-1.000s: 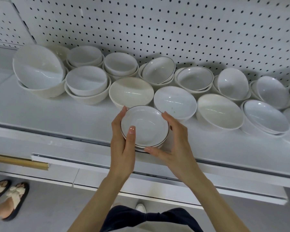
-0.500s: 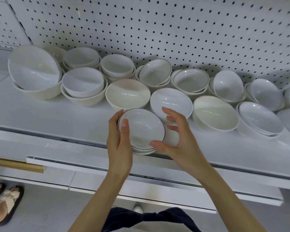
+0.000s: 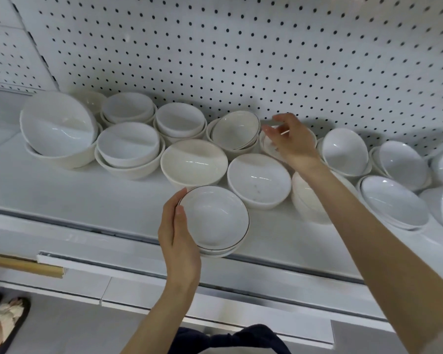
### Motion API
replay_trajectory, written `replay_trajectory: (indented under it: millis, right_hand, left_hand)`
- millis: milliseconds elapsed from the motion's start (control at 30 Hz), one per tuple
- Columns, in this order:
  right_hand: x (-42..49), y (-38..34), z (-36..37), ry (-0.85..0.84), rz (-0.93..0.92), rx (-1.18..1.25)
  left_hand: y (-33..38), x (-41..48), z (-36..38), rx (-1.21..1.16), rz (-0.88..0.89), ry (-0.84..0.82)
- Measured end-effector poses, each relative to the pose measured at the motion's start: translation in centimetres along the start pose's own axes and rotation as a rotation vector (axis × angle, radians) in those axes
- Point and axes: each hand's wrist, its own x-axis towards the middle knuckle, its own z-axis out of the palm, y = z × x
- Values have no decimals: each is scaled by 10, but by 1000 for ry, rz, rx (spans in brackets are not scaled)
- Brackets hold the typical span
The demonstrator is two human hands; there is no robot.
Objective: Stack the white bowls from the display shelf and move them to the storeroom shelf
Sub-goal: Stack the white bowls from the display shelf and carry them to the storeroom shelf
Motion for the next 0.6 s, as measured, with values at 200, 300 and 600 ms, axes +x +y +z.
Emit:
replay_trajectory:
  millis: [200, 300, 600]
  right_hand:
    - [32, 9, 8, -190, -24, -138]
    - [38, 10, 13, -240, -45, -167]
    - [44, -2, 19, -291, 94, -19]
  left_hand:
    - [1, 0, 1, -12, -23, 15]
    - [1, 0, 0, -1, -14, 12]
    - [2, 1, -1, -2, 9, -16]
